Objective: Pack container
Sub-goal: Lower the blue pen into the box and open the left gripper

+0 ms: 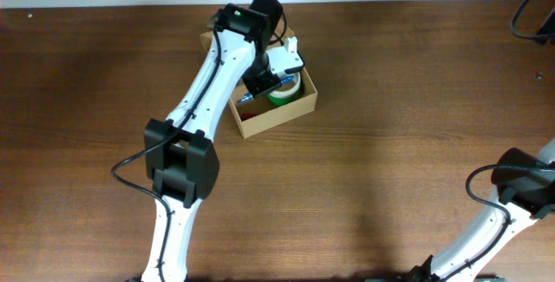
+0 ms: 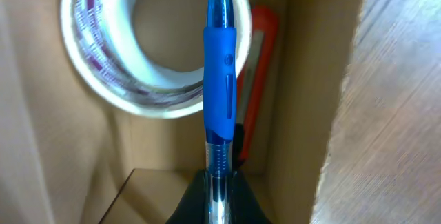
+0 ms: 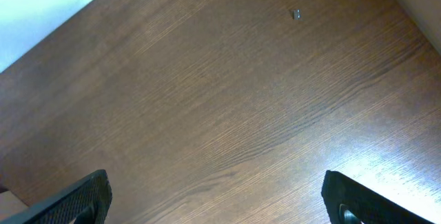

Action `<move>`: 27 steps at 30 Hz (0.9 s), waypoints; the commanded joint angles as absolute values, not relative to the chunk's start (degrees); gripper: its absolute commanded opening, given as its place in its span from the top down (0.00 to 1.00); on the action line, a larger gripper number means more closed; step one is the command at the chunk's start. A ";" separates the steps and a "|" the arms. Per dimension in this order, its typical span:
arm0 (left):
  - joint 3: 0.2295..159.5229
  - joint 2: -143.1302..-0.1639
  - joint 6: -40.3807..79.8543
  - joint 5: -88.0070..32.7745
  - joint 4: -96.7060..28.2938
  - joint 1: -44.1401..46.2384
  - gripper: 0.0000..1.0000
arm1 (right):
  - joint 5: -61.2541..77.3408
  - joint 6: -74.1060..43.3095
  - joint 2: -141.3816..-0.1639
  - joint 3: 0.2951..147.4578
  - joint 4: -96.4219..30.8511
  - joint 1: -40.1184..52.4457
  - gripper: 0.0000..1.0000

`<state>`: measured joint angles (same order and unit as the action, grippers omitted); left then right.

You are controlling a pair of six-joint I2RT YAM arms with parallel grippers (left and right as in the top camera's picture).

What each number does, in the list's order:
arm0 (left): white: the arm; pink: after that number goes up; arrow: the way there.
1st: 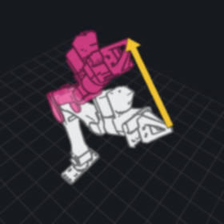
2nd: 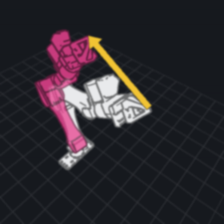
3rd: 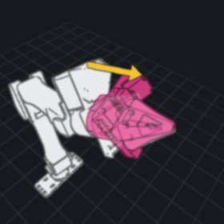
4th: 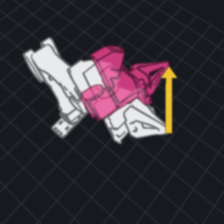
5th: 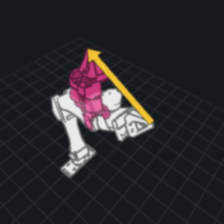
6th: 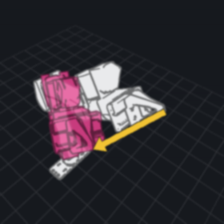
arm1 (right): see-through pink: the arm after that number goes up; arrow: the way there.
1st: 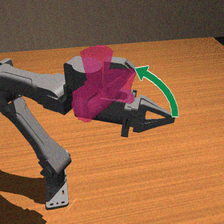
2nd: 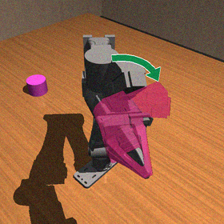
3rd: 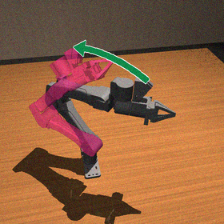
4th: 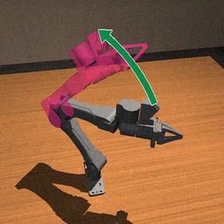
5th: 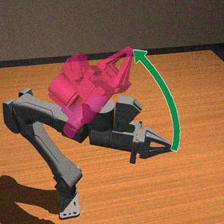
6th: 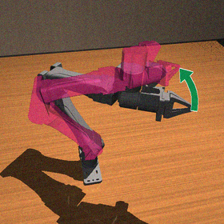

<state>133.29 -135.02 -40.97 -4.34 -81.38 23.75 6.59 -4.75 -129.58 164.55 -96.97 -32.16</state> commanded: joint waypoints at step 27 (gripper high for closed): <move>133.21 -139.61 -38.81 -4.64 -81.41 28.71 0.85 | 6.90 -5.19 -128.99 164.79 -97.30 -31.90 0.01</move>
<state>133.25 -139.31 -39.51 -4.86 -81.45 28.80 6.59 -4.75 -129.58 164.55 -96.97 -32.16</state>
